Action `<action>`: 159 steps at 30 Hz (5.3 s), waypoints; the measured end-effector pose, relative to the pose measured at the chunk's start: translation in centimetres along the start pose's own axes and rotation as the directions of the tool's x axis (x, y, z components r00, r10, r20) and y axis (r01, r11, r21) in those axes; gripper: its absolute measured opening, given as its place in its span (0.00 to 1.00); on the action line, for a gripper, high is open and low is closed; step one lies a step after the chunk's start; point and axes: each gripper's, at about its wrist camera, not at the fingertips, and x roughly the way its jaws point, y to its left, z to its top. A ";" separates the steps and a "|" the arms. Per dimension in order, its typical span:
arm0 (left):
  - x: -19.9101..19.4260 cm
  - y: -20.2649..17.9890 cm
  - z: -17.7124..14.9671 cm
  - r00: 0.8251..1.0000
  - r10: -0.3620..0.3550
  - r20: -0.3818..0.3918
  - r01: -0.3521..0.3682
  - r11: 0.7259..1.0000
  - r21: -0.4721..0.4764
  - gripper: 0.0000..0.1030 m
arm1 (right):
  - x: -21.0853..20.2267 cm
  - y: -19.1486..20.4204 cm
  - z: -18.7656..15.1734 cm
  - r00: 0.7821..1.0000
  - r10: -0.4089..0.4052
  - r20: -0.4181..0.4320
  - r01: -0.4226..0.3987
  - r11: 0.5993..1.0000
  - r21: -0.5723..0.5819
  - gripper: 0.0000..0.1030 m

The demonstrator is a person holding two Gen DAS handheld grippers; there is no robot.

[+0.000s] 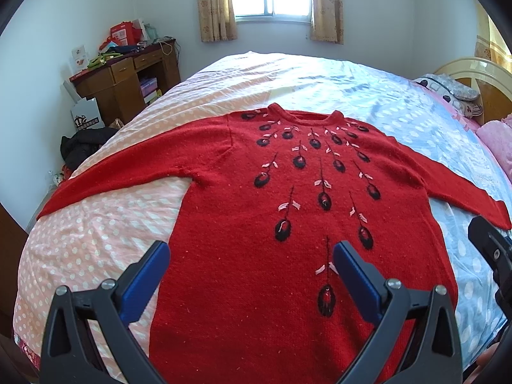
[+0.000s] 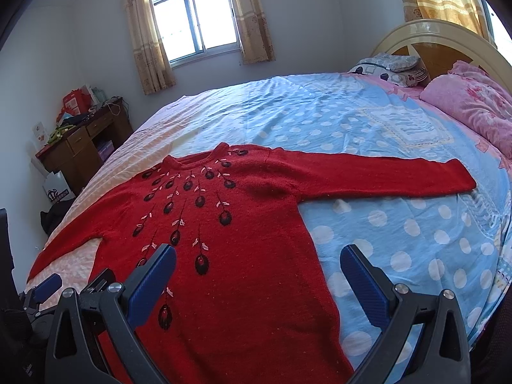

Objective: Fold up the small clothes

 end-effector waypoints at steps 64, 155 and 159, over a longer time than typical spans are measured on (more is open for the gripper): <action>5.1 0.5 3.4 0.996 0.092 0.004 -0.092 0.996 0.019 1.00 | 5.1 -5.9 2.7 0.987 -0.152 -0.054 0.154 0.987 0.040 0.99; 12.1 6.4 1.8 0.992 -0.088 0.090 0.107 0.966 -0.235 1.00 | 21.6 17.3 10.6 0.768 0.552 -0.324 -0.591 0.806 -0.027 0.09; 12.1 6.6 1.8 0.990 -0.098 0.102 0.120 0.963 -0.242 1.00 | 23.9 20.9 9.1 0.692 0.580 -0.430 -0.657 0.753 -0.042 0.09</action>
